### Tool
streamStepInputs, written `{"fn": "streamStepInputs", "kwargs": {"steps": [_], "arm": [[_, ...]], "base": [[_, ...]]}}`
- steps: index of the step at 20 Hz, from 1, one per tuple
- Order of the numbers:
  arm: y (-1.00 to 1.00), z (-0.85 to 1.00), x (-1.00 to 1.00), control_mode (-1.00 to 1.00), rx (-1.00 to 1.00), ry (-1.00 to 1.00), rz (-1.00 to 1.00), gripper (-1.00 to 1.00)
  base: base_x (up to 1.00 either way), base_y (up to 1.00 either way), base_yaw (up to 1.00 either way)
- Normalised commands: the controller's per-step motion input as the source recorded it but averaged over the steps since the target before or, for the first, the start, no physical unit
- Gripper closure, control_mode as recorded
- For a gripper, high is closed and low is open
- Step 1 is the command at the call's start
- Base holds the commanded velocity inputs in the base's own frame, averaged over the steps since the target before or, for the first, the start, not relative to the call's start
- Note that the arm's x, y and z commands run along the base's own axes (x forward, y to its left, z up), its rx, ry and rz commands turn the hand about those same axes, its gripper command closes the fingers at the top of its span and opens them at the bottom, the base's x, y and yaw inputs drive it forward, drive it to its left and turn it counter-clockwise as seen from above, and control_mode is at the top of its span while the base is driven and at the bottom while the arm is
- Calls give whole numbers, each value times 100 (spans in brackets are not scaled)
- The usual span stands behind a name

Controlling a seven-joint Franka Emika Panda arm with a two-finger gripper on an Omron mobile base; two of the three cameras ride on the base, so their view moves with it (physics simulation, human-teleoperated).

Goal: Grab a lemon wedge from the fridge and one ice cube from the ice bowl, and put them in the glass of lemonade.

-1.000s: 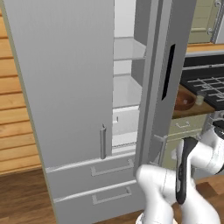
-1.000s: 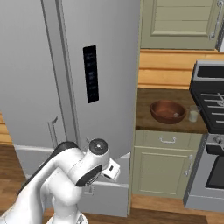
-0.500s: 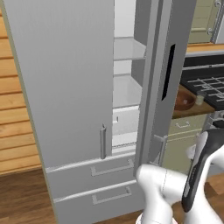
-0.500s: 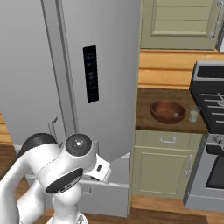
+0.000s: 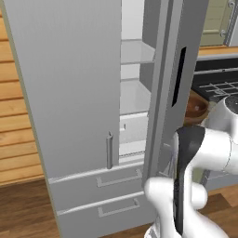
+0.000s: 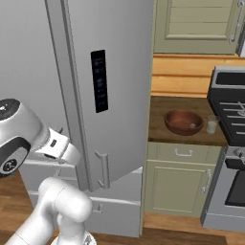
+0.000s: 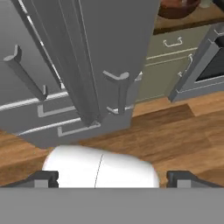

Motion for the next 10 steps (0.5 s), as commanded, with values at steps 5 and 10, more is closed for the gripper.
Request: {"fn": "streamStepInputs", "kwargs": {"steps": [5,10], "arm": [[100,97,4,-100,-33,0,0,-100],[78,25,88,-100,-61,14,-3,-100]], "base": [[0,0,0],[0,0,0]]}}
